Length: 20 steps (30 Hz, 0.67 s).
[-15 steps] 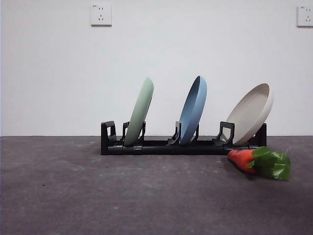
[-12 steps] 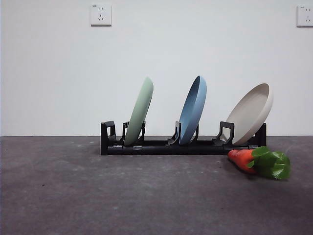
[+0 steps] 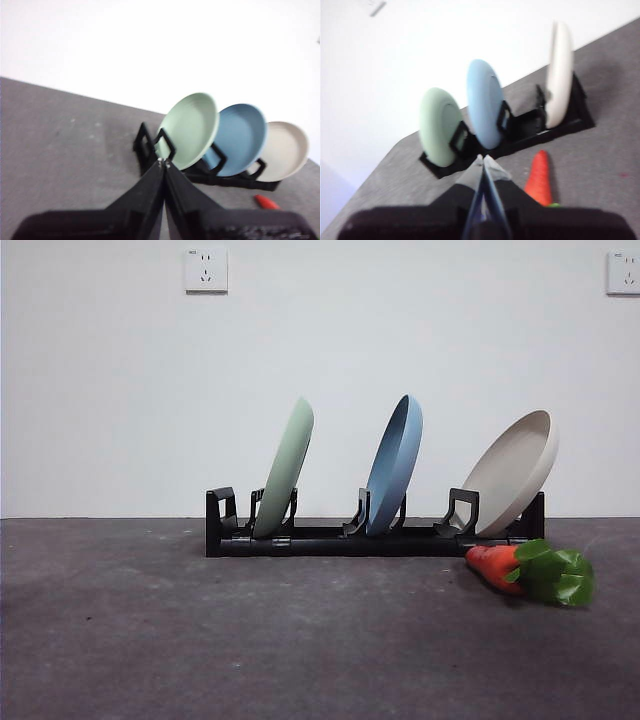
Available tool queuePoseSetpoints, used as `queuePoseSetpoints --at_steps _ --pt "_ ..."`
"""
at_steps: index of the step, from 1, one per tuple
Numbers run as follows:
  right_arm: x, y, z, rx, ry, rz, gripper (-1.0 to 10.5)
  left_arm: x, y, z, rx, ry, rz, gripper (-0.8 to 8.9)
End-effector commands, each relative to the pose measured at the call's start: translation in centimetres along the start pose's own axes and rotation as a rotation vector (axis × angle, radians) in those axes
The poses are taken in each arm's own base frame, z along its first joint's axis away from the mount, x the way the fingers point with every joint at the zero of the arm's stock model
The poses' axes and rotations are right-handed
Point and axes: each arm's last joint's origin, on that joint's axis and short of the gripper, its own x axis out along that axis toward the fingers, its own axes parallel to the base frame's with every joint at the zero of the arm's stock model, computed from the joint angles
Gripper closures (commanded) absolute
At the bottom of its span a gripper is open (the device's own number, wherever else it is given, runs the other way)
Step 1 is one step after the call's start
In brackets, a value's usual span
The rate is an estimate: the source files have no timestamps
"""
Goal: Take the green plate from the plate rack,put the plate on the table,take the carrot from the table,put the carrot in the plate
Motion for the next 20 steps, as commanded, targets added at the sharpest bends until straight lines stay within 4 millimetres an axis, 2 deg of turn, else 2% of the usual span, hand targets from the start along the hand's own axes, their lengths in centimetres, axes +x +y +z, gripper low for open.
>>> queuePoseSetpoints --at_steps 1,14,20 --pt "-0.1 1.1 1.7 -0.046 0.042 0.013 9.6 0.1 -0.8 1.6 -0.004 0.035 -0.054 8.20" --pt "1.0 6.9 11.4 -0.336 0.421 -0.003 9.6 2.6 -4.0 9.3 0.099 0.321 -0.293 8.20" --pt "2.1 8.0 13.5 -0.382 0.621 -0.010 9.6 3.4 -5.1 11.9 0.139 0.453 -0.347 8.20"
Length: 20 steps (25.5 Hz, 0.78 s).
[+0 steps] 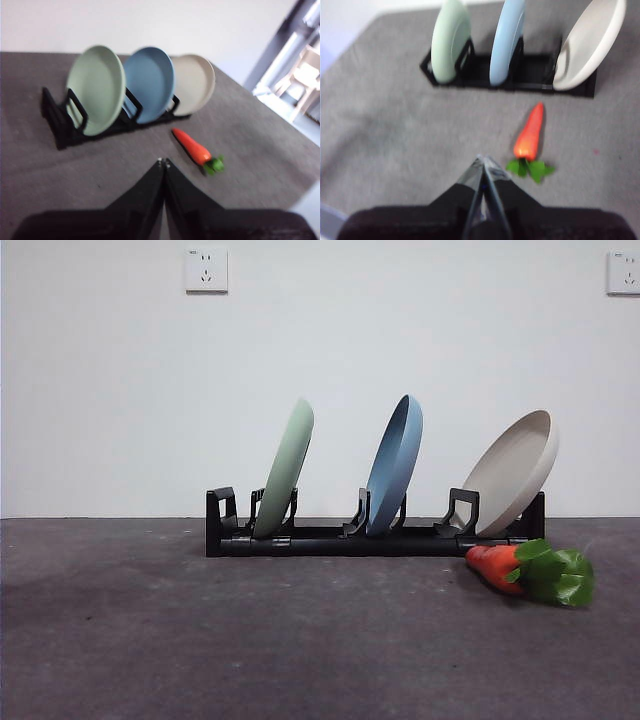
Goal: Take the green plate from the plate rack,put the plate on the table,take the carrot from the table,put the carrot in the plate
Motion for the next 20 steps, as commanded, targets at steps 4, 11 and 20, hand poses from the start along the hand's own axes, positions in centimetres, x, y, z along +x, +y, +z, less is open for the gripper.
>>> queuePoseSetpoints --at_steps 4,11,20 --pt "0.5 0.0 0.6 -0.081 0.166 0.020 9.6 -0.4 -0.8 1.7 0.085 0.118 -0.037 8.20" --pt "0.7 -0.1 0.5 -0.076 0.198 0.023 9.2 -0.5 -1.0 1.9 0.089 0.146 -0.043 7.99" --pt "0.8 -0.1 0.6 -0.057 0.183 0.022 2.9 0.4 -0.6 2.4 0.091 0.136 -0.090 1.81"
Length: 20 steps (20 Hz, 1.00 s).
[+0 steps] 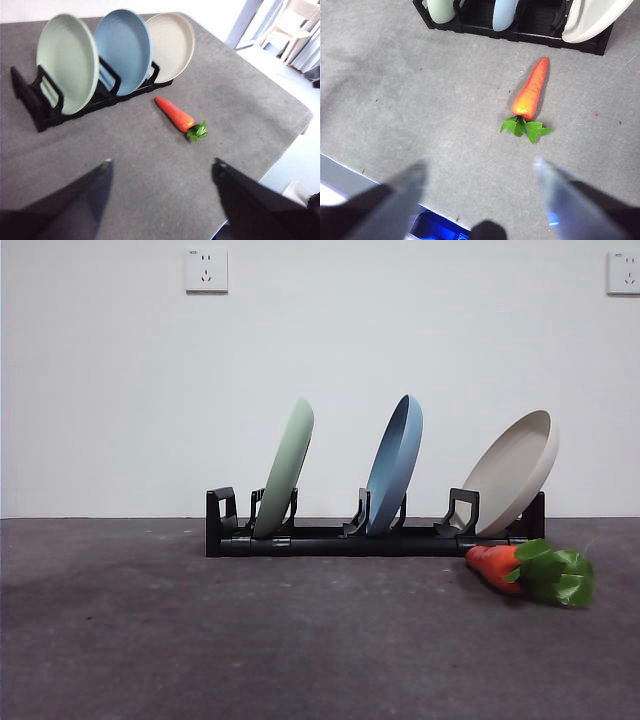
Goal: Take the green plate from the plate rack,put the plate on the table,take the carrot from the table,put the carrot in the plate
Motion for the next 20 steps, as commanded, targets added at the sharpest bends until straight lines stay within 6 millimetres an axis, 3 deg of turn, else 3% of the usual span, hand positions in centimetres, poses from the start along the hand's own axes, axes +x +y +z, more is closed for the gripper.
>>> queuePoseSetpoints --at_steps 1,4,8,15,20 --pt "0.0 0.1 0.1 0.002 -0.006 0.004 2.9 0.4 0.3 0.4 0.027 -0.012 -0.016 1.84" --pt "0.0 0.1 0.1 0.001 -0.007 0.004 2.9 1.6 0.8 1.0 0.030 -0.012 -0.056 1.85" --pt "-0.1 0.1 0.1 0.002 -0.007 0.004 2.9 5.1 1.3 2.4 0.072 -0.017 -0.120 1.85" --pt "-0.1 0.1 0.1 0.018 -0.006 0.004 2.9 15.2 2.2 4.7 0.195 -0.162 -0.007 1.85" --pt "0.0 0.1 0.0 0.022 -0.001 0.005 2.9 22.4 4.7 3.4 0.198 -0.174 0.064 1.86"
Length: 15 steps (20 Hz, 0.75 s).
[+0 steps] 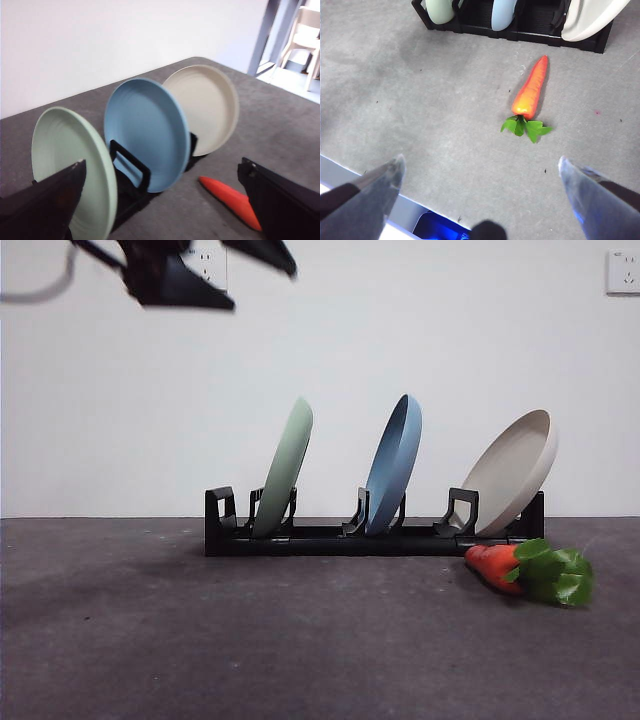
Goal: Take the green plate from the plate rack,put the plate on the table,take the carrot from the table,put the carrot in the plate
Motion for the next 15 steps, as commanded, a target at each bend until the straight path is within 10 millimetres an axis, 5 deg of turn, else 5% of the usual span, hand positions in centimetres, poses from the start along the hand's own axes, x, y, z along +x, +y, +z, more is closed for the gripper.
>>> queuePoseSetpoints --at_steps 1,5,10,13,15 --pt "0.0 0.1 0.0 0.007 0.001 0.004 2.9 2.8 0.9 -1.9 -0.016 0.042 0.022 1.86" --pt "0.0 0.1 0.0 0.009 0.003 0.004 2.9 7.4 2.4 -4.0 -0.031 0.126 0.042 1.86" --pt "-0.1 0.1 0.0 0.009 0.003 0.004 2.9 10.5 3.4 -4.9 -0.038 0.155 0.067 1.92" --pt "-0.1 0.1 0.0 0.009 0.003 0.004 3.0 10.8 3.6 -5.6 -0.043 0.186 0.093 4.90" --pt "-0.1 0.1 0.0 0.009 0.003 0.004 3.3 10.8 3.6 -5.6 -0.044 0.188 0.092 6.04"
